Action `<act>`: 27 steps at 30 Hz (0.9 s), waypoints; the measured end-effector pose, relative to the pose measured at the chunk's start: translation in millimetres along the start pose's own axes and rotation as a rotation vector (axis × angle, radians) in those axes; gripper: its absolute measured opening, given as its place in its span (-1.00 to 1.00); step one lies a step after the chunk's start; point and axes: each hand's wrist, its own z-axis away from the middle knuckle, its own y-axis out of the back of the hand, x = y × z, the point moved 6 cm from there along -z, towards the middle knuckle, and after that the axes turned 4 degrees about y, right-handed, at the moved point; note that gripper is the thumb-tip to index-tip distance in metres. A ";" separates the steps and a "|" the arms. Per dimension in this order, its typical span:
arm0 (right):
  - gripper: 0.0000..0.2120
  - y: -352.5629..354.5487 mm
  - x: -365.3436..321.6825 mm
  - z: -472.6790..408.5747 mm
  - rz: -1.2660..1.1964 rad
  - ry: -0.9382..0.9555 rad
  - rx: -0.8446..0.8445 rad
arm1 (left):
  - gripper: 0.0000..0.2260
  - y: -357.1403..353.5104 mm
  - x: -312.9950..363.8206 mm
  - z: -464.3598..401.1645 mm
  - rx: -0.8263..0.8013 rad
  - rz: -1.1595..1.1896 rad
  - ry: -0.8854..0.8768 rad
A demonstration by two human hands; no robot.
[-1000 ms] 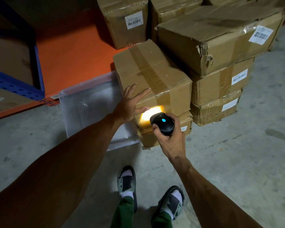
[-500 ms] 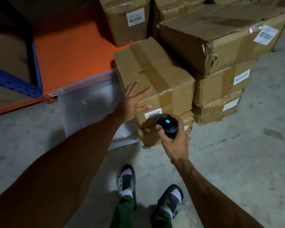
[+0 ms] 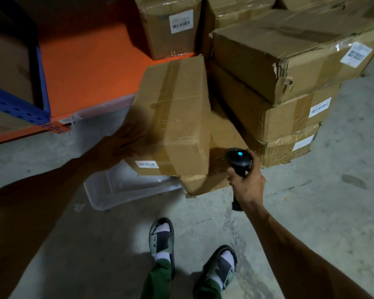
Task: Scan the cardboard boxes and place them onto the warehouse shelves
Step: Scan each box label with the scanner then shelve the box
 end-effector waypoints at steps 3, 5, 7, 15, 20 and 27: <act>-0.32 -2.1 -8.1 -36.2 0.198 0.024 -0.036 | -0.41 -1.9 -14.5 9.2 0.009 0.064 0.185; -0.33 -10.6 -14.0 -66.4 0.413 0.019 -0.073 | -0.51 -3.8 -10.4 9.1 0.017 0.044 0.085; -0.35 -23.7 -16.3 -90.5 0.545 -0.013 -0.136 | -0.54 -9.5 -14.4 10.2 -0.020 0.000 -0.025; -0.13 -41.5 -26.7 -88.7 0.657 -0.017 -0.066 | -0.39 -6.0 -10.5 10.1 0.090 0.089 0.037; -0.22 -58.1 -85.8 -27.4 0.015 0.217 0.046 | -0.26 -13.1 -23.3 14.4 0.108 0.344 0.385; -0.40 -124.2 -108.5 -30.7 -0.020 0.245 -0.149 | -0.41 -3.9 -4.8 -3.9 0.331 0.972 0.469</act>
